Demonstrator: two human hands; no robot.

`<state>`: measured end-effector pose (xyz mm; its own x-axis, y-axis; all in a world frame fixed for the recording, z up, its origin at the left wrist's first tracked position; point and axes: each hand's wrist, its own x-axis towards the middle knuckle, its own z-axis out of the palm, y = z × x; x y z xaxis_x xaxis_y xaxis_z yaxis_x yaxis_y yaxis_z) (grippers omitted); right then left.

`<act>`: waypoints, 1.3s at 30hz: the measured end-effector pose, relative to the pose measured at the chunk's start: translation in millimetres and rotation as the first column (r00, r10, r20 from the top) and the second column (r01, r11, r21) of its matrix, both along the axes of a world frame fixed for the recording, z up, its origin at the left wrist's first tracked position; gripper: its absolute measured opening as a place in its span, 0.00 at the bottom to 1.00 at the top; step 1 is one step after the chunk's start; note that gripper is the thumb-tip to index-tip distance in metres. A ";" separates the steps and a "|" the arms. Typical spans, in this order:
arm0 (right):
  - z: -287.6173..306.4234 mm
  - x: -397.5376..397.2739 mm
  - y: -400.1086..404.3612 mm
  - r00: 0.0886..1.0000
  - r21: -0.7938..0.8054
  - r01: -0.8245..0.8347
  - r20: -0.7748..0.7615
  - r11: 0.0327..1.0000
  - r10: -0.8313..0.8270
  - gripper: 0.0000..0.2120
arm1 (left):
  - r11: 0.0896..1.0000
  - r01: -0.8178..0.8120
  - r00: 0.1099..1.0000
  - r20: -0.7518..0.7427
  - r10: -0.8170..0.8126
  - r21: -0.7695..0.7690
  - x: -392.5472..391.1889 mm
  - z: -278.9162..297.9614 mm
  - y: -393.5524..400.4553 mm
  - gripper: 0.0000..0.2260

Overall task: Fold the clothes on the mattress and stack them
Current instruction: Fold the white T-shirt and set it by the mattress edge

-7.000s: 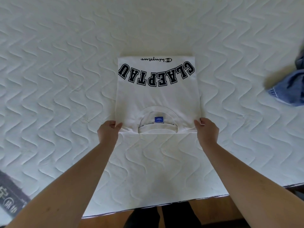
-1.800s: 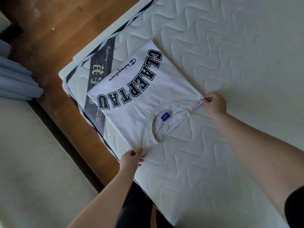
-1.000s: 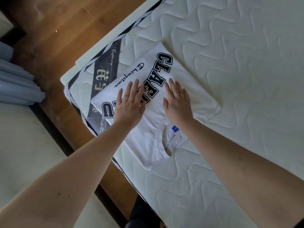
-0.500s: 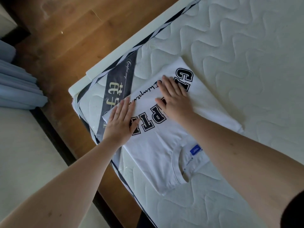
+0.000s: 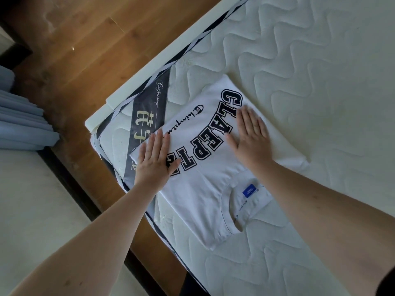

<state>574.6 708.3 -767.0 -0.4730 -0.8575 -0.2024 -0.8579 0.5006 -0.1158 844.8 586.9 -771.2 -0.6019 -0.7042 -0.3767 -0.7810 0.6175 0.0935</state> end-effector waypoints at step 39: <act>377.4 71.9 528.1 0.893 0.069 0.451 -0.025 0.890 -0.450 0.30 | 0.767 0.638 0.764 -0.074 -0.641 -0.063 -104.8 381.6 373.6 0.29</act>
<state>646.5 1236.4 -389.6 -0.8068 -0.5358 -0.2490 -0.5393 0.8400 -0.0599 740.1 960.6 -389.6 -0.9457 -0.1549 -0.2857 -0.1935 0.9747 0.1119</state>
